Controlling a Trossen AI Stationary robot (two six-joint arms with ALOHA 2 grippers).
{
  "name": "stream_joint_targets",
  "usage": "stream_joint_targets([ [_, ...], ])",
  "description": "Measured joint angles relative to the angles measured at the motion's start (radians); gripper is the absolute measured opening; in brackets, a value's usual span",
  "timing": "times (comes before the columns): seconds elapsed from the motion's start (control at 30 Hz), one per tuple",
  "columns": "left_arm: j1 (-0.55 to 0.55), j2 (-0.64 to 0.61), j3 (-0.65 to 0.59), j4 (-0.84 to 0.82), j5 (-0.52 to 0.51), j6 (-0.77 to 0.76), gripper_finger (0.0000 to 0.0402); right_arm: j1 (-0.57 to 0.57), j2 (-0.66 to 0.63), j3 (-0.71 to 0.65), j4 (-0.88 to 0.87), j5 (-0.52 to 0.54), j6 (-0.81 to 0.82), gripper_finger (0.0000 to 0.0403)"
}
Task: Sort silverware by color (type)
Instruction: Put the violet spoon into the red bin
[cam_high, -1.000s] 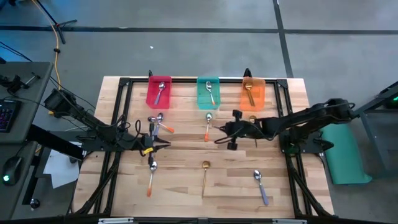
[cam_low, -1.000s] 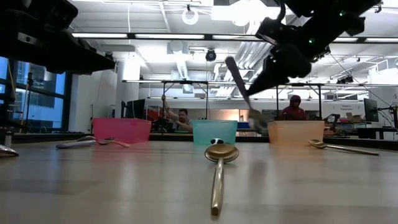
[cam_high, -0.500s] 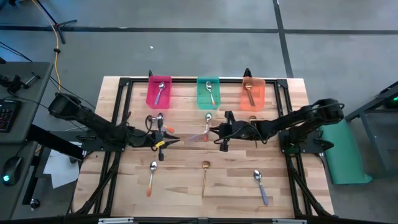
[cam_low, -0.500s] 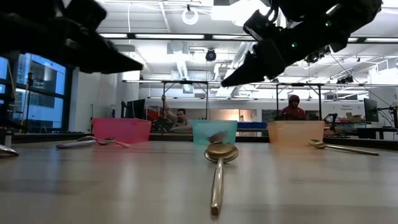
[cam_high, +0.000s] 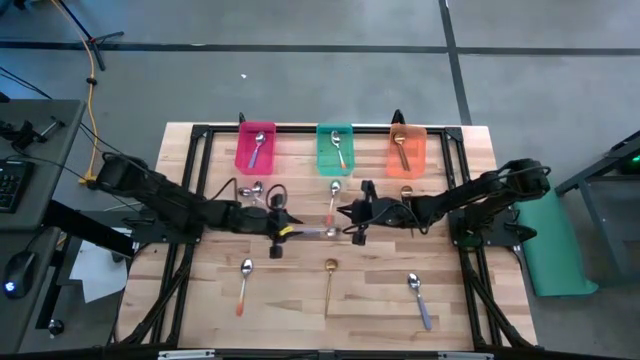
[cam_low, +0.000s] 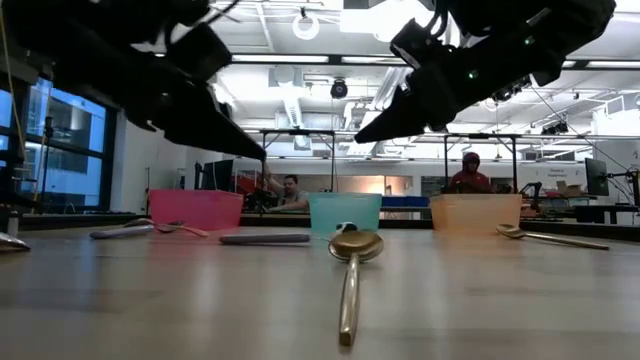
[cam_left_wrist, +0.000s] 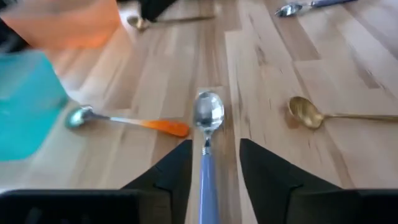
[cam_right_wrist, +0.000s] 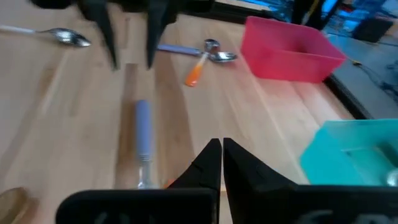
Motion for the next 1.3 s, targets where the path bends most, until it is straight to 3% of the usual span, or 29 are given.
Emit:
stream_joint_targets([
  [0.3, 0.012, 0.211, 0.132, -0.095, 0.071, 0.028, 0.0166, 0.006, 0.0, 0.0, -0.037, 0.024, 0.0, 0.0],
  [0.7, 0.023, 0.402, 0.28, -0.077, 0.113, 0.182, 0.0169, 0.011, -0.001, 0.0, -0.054, 0.024, 0.008, 0.0],
  [1.03, 0.084, 0.438, 0.306, -0.111, 0.13, 0.139, 0.0129, 0.039, -0.001, 0.0, -0.069, 0.024, 0.008, 0.0],
  [1.3, 0.115, 0.435, 0.31, -0.204, 0.227, 0.129, 0.0088, 0.039, -0.001, 0.0, -0.067, 0.024, 0.008, 0.0],
])
